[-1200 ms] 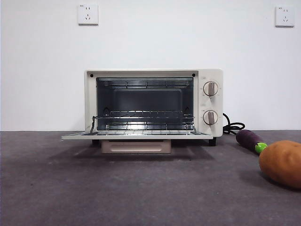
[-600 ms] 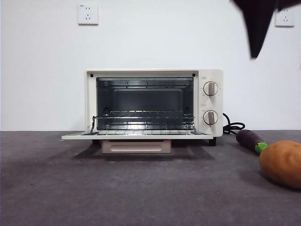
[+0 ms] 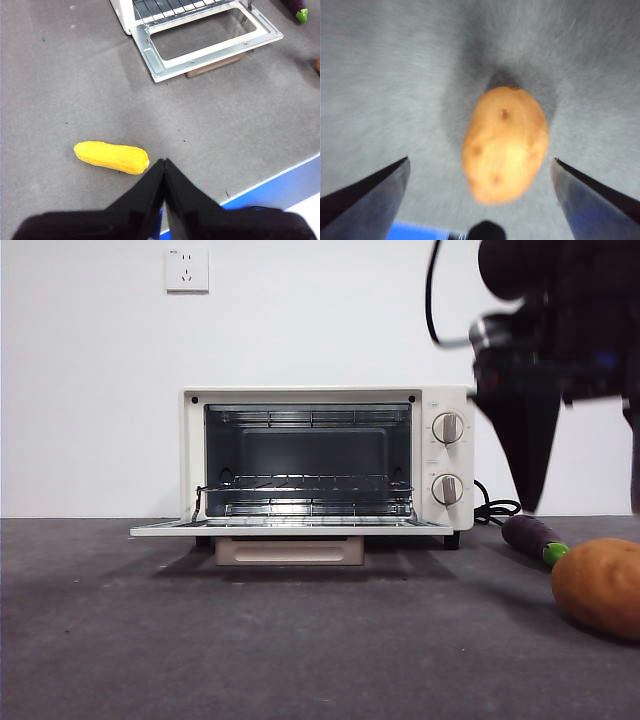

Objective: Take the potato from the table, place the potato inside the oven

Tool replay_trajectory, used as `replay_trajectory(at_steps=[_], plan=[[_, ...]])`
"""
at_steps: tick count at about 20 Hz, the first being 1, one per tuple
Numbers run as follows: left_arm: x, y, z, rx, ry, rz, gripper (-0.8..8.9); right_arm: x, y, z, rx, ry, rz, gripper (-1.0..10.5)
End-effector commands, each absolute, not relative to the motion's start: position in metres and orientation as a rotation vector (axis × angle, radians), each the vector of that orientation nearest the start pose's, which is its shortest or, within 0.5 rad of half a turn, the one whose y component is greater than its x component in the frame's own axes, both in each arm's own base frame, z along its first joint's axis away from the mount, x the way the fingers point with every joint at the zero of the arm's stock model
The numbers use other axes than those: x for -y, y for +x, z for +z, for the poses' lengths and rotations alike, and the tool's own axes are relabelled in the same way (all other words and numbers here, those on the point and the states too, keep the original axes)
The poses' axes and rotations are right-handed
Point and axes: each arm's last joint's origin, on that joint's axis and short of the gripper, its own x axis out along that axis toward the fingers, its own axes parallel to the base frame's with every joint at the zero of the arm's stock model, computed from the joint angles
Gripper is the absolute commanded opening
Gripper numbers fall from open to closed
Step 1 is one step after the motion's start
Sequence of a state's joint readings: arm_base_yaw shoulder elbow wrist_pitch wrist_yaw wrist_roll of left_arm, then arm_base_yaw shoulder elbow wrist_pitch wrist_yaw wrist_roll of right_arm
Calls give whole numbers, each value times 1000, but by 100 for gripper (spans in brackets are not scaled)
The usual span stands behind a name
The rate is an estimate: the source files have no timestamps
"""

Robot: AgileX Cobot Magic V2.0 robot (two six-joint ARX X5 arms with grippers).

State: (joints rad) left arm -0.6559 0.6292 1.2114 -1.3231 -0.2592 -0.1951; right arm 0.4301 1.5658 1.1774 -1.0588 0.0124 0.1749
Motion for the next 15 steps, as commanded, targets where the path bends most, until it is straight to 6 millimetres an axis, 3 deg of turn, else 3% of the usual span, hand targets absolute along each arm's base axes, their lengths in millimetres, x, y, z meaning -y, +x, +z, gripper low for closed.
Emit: replay_trajectory(at_steps=[1,11,13,15], plan=[[24,44,378,-698,153,-312,-6,-116,254,213,-1441,-134,161,476],[24,44,378,-698,153,-312,-6,-110,248,182,-1426,-110,80,455],[24,44,378,-699,152,-315,-6,-110,248,182,-1424,-108,80,321],[25,44,378,-700,150,-319,-6,-110,248,181,-1435,-112,78,84]])
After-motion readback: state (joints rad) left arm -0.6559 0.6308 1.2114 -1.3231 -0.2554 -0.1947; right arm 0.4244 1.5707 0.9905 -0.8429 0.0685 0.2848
